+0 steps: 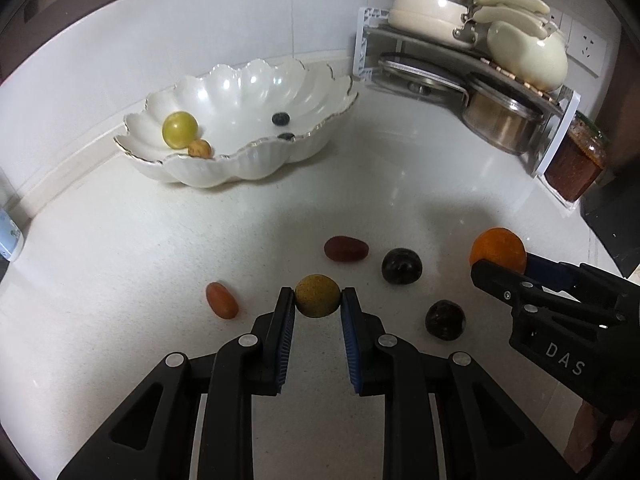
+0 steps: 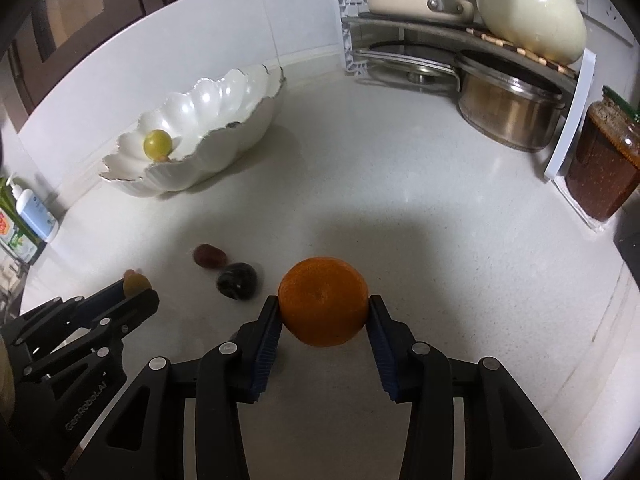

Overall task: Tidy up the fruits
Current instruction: 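Grasp the small yellow-brown fruit with the left tool while the right tool grasps the orange, then carry the yellow-brown fruit with the left tool while the right tool carries the orange to the bowl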

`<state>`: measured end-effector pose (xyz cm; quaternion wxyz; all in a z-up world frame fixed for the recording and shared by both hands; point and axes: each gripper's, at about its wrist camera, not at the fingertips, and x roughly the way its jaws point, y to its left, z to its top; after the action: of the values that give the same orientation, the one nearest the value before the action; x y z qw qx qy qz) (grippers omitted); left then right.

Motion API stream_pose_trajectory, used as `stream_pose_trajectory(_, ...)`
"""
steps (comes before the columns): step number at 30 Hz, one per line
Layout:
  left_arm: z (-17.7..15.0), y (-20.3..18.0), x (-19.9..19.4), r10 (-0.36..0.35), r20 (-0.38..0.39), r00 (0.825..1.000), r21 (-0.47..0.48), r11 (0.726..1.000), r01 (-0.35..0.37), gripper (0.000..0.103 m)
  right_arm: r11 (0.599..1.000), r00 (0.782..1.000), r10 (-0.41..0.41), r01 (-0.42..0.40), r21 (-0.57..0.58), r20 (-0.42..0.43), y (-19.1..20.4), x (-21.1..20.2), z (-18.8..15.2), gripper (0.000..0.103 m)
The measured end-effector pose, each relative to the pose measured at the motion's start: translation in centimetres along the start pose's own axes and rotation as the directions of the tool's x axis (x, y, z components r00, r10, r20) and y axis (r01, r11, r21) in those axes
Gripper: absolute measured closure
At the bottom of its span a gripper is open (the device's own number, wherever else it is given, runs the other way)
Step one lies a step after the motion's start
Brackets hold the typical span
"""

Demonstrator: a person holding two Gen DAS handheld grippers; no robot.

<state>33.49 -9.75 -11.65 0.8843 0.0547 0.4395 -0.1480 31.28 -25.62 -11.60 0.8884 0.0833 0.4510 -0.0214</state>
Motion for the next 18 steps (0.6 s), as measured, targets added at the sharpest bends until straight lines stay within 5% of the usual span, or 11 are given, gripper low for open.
stream_pose_trajectory(18, 0.6, 2.0, -6.1, 0.003, 0.136, 0.991, -0.029, 1.000, 0.001, 0.079, 0.999, 0.992, 0.024, -0.021, -0.034, 0.120, 3.8, -5.3, 0.8, 0.059)
